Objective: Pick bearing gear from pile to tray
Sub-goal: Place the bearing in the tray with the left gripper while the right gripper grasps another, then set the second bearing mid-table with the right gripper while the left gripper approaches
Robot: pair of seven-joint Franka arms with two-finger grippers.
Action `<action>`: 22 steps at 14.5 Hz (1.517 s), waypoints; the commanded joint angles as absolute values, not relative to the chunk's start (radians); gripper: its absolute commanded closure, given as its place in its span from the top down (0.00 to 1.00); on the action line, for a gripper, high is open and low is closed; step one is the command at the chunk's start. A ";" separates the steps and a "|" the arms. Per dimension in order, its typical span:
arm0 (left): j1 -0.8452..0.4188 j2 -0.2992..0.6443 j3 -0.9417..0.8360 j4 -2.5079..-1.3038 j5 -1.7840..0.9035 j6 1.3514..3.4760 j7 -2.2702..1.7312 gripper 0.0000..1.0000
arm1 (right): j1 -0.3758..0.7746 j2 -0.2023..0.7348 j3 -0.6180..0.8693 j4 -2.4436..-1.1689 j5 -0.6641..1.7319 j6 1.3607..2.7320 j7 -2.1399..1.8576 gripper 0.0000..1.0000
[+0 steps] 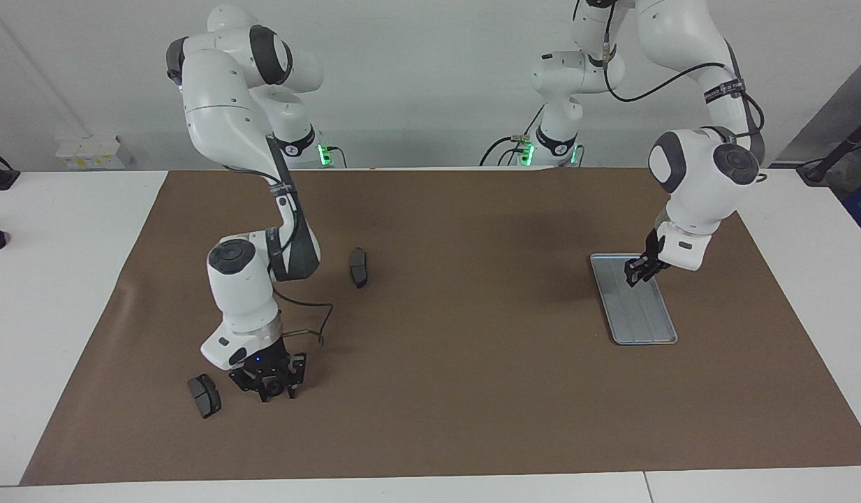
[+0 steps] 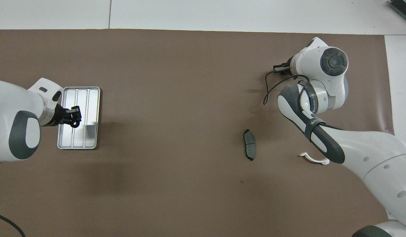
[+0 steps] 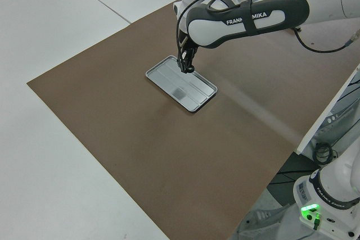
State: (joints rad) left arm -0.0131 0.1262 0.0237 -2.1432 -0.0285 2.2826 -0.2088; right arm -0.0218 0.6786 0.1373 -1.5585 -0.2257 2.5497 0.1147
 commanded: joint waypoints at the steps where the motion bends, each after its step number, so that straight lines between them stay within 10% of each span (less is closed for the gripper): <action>1: -0.009 0.066 0.012 -2.259 -0.044 2.353 -0.183 0.00 | -0.043 0.673 0.123 -1.598 -0.267 2.497 0.121 0.42; 4: -0.014 0.057 0.012 -2.307 -0.044 2.393 -0.179 0.04 | -0.043 0.672 0.123 -1.601 -0.267 2.497 0.121 0.35; 5: -0.014 0.061 0.012 -2.307 -0.044 2.404 -0.178 0.37 | -0.043 0.673 0.123 -1.601 -0.267 2.497 0.123 0.32; 6: -0.018 0.069 0.012 -2.303 -0.044 2.420 -0.169 0.99 | -0.044 0.673 0.123 -1.600 -0.267 2.502 0.123 0.30; 13: -0.008 0.100 0.015 -2.022 -0.043 2.182 -0.158 1.00 | 0.009 0.690 0.166 -1.539 -0.255 2.517 0.129 0.22; 22: -0.023 -0.024 -0.001 -1.871 -0.038 1.893 -0.163 1.00 | 0.345 0.704 0.173 -1.476 -0.247 2.703 0.205 0.22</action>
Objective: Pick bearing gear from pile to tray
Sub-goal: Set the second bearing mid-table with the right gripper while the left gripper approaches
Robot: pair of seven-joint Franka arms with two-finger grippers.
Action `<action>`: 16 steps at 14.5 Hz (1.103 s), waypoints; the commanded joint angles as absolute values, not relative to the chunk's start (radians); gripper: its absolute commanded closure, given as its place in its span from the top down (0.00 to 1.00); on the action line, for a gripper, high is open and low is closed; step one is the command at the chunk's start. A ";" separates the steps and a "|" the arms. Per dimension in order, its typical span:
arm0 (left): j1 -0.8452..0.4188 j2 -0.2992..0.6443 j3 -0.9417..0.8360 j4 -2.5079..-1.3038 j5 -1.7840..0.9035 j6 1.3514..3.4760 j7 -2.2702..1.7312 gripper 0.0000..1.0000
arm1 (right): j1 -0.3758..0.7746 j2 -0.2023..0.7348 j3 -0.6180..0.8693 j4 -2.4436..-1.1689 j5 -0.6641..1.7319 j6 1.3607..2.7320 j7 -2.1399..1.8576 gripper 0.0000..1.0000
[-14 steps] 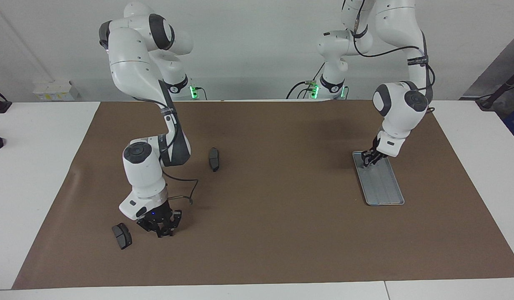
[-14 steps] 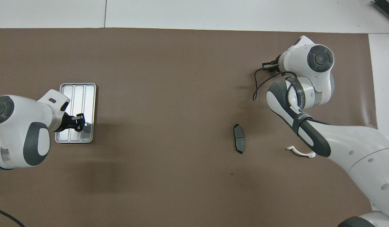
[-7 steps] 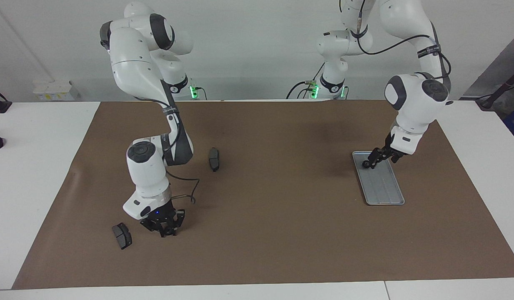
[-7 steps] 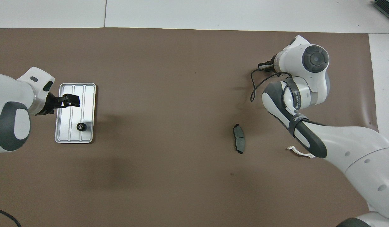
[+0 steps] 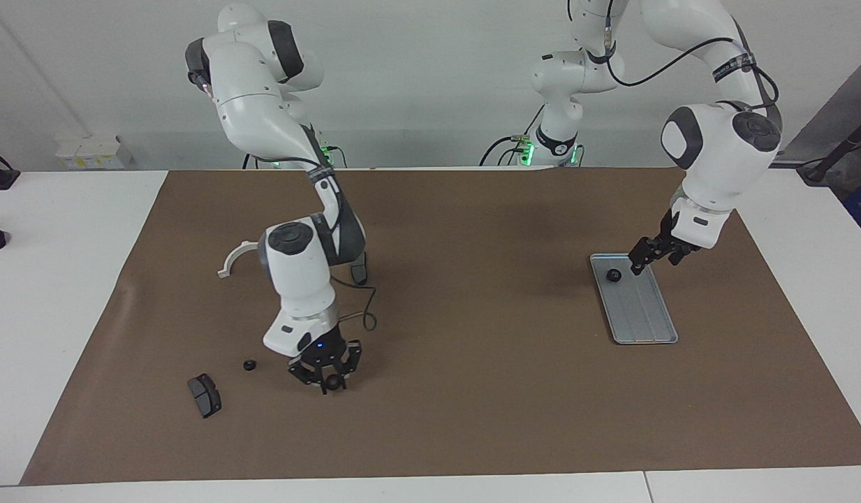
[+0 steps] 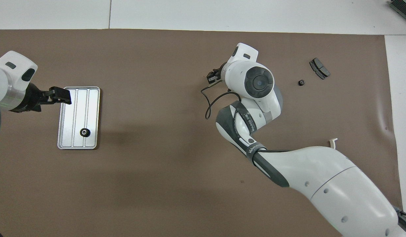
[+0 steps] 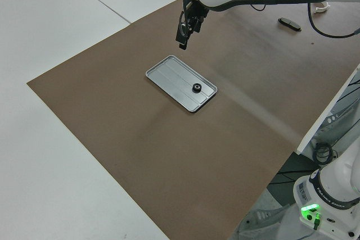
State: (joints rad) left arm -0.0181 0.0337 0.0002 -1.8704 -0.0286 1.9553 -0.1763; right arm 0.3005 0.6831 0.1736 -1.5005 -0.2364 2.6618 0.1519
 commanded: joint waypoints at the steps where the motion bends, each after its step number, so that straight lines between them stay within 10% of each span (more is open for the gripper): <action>1: -0.023 -0.040 -0.014 -1.871 -0.038 1.870 -0.167 1.00 | 0.385 0.704 0.173 -1.476 -0.247 2.732 0.248 0.22; 4: -0.023 -0.060 -0.064 -1.890 -0.041 1.867 -0.201 1.00 | 0.507 0.710 0.172 -1.474 -0.255 2.738 0.351 0.22; 9: -0.107 -0.046 -0.078 -1.927 -0.041 1.986 -0.356 1.00 | 0.604 0.684 0.173 -1.474 -0.250 2.610 0.518 0.54; 16: -0.190 0.107 -0.075 -1.934 -0.041 2.218 -0.540 1.00 | 0.488 0.680 0.172 -1.483 -0.255 2.533 0.401 0.53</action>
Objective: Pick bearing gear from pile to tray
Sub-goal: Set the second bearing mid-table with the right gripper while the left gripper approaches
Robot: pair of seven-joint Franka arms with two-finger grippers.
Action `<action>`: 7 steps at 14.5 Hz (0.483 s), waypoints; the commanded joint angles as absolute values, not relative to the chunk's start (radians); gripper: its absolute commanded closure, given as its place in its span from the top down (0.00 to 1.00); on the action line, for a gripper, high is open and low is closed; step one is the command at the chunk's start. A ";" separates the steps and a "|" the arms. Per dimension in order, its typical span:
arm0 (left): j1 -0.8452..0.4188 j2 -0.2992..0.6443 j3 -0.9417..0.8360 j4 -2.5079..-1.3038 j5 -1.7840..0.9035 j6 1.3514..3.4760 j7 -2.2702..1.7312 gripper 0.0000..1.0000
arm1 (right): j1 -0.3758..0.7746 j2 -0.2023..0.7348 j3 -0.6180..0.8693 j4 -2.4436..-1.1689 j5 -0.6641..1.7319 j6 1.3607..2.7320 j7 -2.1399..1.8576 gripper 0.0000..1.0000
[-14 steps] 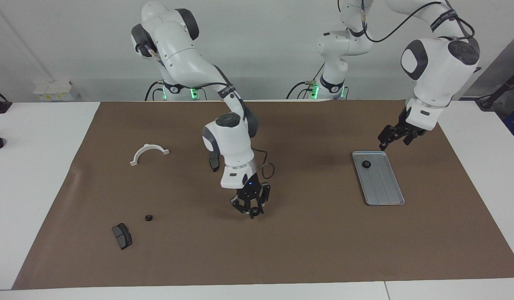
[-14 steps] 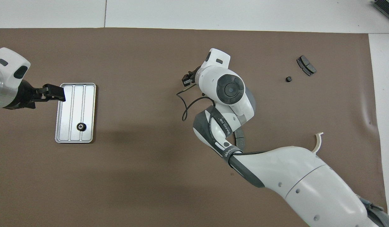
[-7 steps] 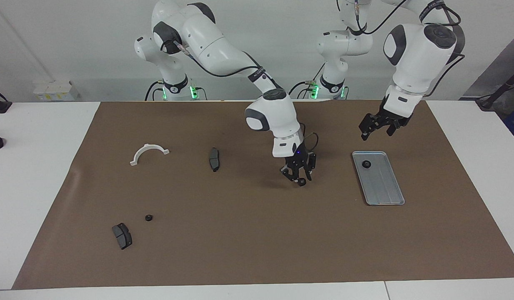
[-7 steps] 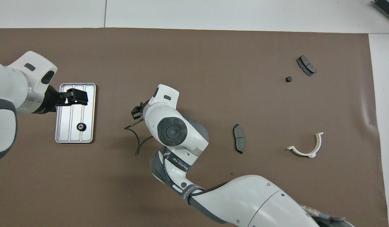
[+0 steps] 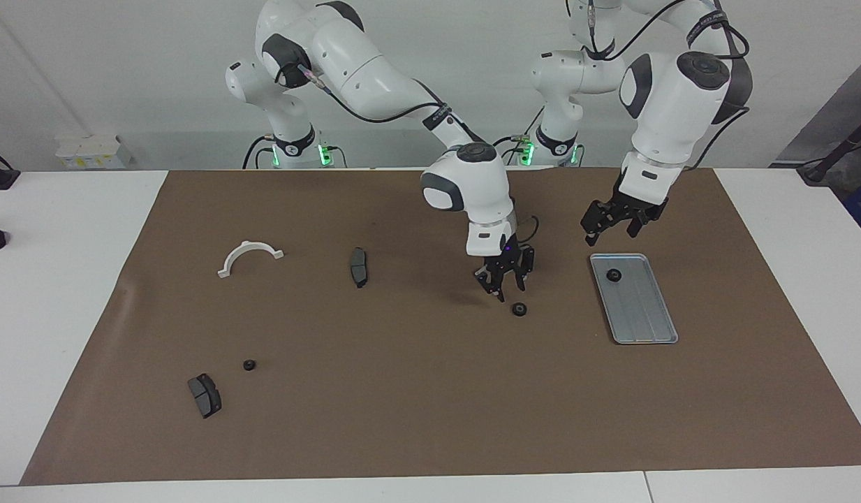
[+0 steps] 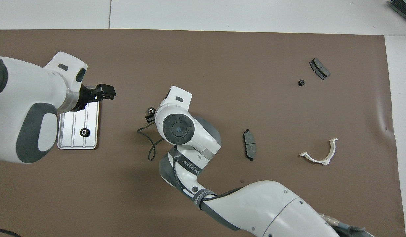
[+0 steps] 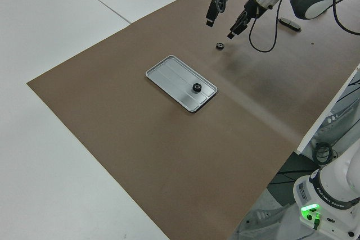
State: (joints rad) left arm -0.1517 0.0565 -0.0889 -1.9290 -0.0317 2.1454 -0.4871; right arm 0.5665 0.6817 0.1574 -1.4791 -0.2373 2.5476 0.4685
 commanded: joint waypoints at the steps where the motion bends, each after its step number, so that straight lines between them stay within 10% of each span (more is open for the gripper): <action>1: -0.202 0.124 -0.075 -1.942 -0.035 2.238 -0.557 1.00 | 0.441 0.683 0.172 -1.485 -0.252 2.533 0.367 0.52; 7: -0.345 0.326 -0.072 -1.928 0.159 2.364 -0.917 1.00 | 0.184 0.680 0.172 -1.500 -0.249 2.384 0.129 0.48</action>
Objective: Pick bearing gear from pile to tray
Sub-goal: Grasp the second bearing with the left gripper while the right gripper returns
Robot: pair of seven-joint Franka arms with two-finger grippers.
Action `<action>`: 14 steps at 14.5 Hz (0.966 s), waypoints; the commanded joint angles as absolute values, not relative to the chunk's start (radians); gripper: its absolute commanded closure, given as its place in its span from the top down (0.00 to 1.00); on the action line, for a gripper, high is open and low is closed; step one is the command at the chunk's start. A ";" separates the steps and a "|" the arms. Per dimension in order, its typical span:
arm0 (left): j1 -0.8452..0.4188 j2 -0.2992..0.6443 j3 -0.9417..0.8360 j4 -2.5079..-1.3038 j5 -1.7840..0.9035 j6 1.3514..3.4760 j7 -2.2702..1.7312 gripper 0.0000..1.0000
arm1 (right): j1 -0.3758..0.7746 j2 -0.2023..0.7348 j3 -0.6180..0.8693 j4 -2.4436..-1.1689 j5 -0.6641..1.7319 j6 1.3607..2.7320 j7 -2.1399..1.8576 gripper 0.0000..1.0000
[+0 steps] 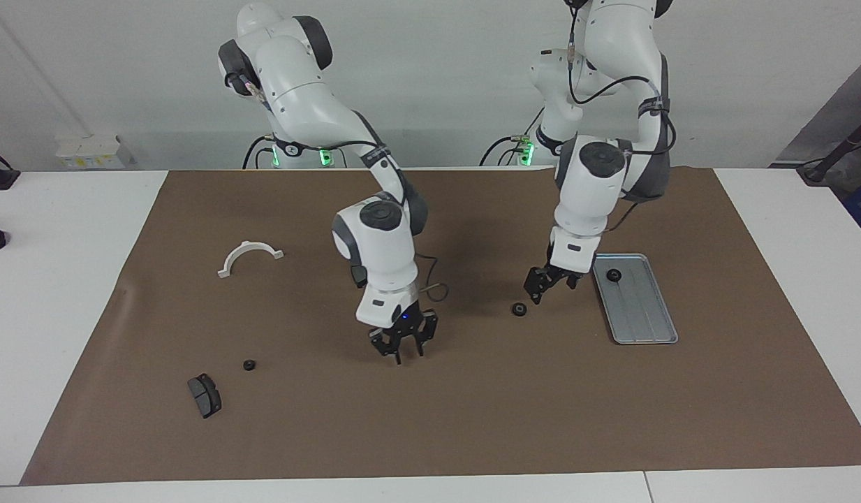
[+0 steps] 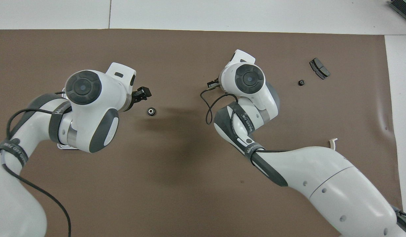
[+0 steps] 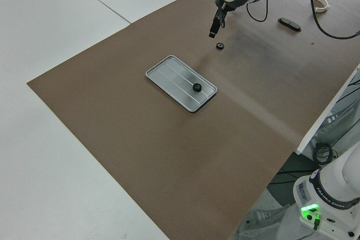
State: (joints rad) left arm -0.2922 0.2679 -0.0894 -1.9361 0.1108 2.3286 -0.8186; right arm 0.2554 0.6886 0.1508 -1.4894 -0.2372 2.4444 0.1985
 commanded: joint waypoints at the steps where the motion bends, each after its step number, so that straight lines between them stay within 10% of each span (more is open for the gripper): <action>1: -0.348 0.336 -0.072 -1.936 0.164 2.381 -0.928 1.00 | 0.149 0.678 0.172 -1.500 -0.249 2.349 0.088 0.48; 8: -0.364 0.351 -0.075 -1.999 0.166 2.459 -0.985 0.64 | -0.049 0.652 0.166 -1.508 -0.267 2.261 -0.092 0.48; 12: -0.370 0.359 -0.074 -1.999 0.166 2.474 -0.986 0.60 | -0.120 0.604 0.167 -1.506 -0.282 2.235 -0.189 0.48; 13: -0.370 0.359 -0.074 -1.999 0.166 2.474 -0.985 0.44 | -0.120 0.600 0.166 -1.506 -0.282 2.241 -0.187 0.48; 14: -0.367 0.360 -0.074 -1.997 0.167 2.474 -0.980 0.06 | -0.123 0.598 0.166 -1.505 -0.282 2.243 -0.184 0.48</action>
State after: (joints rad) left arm -0.3488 0.3658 -0.0879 -1.9774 0.1416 2.4471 -0.9560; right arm -0.1159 0.6199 0.1514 -1.4876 -0.2601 2.2487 -0.1811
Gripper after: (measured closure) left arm 0.414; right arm 0.511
